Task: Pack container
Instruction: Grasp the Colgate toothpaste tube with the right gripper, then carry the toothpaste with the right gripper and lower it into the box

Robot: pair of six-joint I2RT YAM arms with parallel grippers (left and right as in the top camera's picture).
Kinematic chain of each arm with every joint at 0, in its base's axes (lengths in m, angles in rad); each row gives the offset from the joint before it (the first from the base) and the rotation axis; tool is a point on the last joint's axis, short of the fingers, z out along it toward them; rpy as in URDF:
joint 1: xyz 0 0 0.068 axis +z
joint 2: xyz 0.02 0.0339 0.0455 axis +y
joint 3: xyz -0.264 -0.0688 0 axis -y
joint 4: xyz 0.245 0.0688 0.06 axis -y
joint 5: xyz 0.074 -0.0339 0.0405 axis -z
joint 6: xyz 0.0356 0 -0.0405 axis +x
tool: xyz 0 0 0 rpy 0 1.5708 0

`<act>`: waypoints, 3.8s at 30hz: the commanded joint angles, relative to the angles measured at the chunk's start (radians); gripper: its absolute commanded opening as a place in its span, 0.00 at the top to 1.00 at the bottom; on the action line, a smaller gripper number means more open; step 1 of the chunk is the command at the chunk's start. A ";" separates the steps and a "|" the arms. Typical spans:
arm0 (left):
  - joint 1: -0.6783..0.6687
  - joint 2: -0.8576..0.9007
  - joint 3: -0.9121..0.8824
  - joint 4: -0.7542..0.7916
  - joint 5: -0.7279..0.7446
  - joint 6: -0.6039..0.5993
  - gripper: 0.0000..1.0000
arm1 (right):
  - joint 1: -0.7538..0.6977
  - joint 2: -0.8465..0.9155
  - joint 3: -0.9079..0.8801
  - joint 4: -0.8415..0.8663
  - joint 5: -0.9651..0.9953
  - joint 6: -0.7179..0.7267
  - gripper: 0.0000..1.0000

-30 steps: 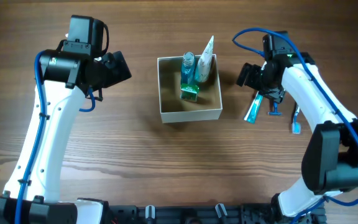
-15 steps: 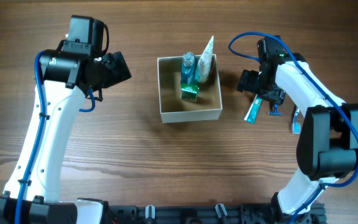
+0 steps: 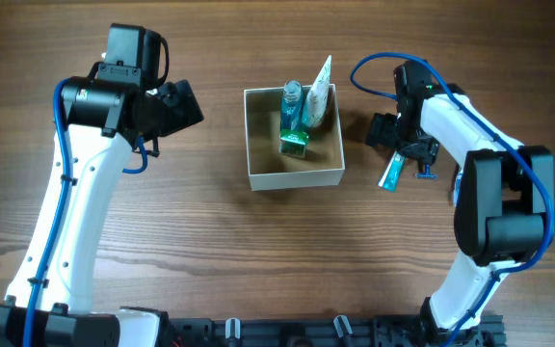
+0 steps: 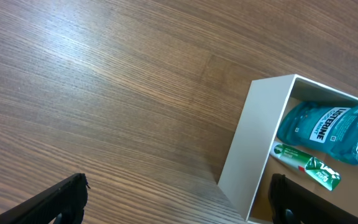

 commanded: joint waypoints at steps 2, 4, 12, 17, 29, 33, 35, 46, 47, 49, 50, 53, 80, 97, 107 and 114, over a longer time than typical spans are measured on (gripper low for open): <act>0.005 -0.009 0.007 -0.004 0.016 -0.002 0.07 | -0.004 0.034 0.014 -0.004 0.025 -0.003 0.00; 0.004 -0.009 0.007 -0.004 0.016 -0.002 0.06 | -0.004 0.034 0.014 -0.009 0.025 -0.003 0.00; 0.004 -0.009 0.007 -0.004 0.016 -0.002 0.01 | -0.004 0.034 0.014 -0.026 0.025 -0.003 0.16; 0.004 -0.009 0.007 -0.004 0.016 -0.002 0.01 | -0.004 0.034 0.014 -0.028 0.025 -0.003 0.33; 0.004 -0.009 0.007 -0.004 0.016 -0.002 0.01 | -0.004 0.034 0.014 -0.032 0.025 -0.003 0.58; 0.004 -0.009 0.007 -0.010 0.016 -0.002 0.01 | -0.004 0.034 0.014 -0.031 0.025 -0.003 0.66; 0.004 -0.009 0.007 -0.013 0.016 -0.002 0.00 | -0.004 0.034 0.014 -0.031 0.025 -0.003 0.68; 0.005 -0.009 0.007 -0.014 0.016 -0.002 0.00 | -0.004 0.034 0.014 -0.030 0.025 -0.003 0.79; 0.005 -0.009 0.007 -0.014 0.016 -0.001 0.01 | -0.004 0.034 0.014 -0.029 0.025 -0.003 0.80; 0.005 -0.009 0.007 -0.014 0.016 -0.002 0.00 | -0.004 0.034 0.014 -0.029 0.025 -0.003 0.82; 0.004 -0.009 0.007 -0.014 0.016 -0.002 0.01 | -0.004 0.034 0.014 -0.029 0.025 -0.003 0.84; 0.005 -0.009 0.007 -0.014 0.016 -0.002 0.00 | -0.004 0.034 0.014 -0.029 0.025 -0.003 0.87; 0.005 -0.009 0.007 -0.014 0.016 -0.001 0.01 | -0.004 -0.194 0.015 -0.031 0.025 -0.034 0.96; 0.005 -0.009 0.007 -0.014 0.016 -0.002 0.00 | 0.158 -0.535 0.015 0.015 -0.310 -0.525 0.96; 0.004 -0.009 0.007 -0.014 0.016 -0.002 0.00 | 0.347 -0.527 0.015 0.121 -0.306 -0.835 0.96; 0.004 -0.009 0.007 -0.014 0.016 -0.002 0.00 | 0.383 -0.492 0.014 0.092 -0.352 -1.104 0.96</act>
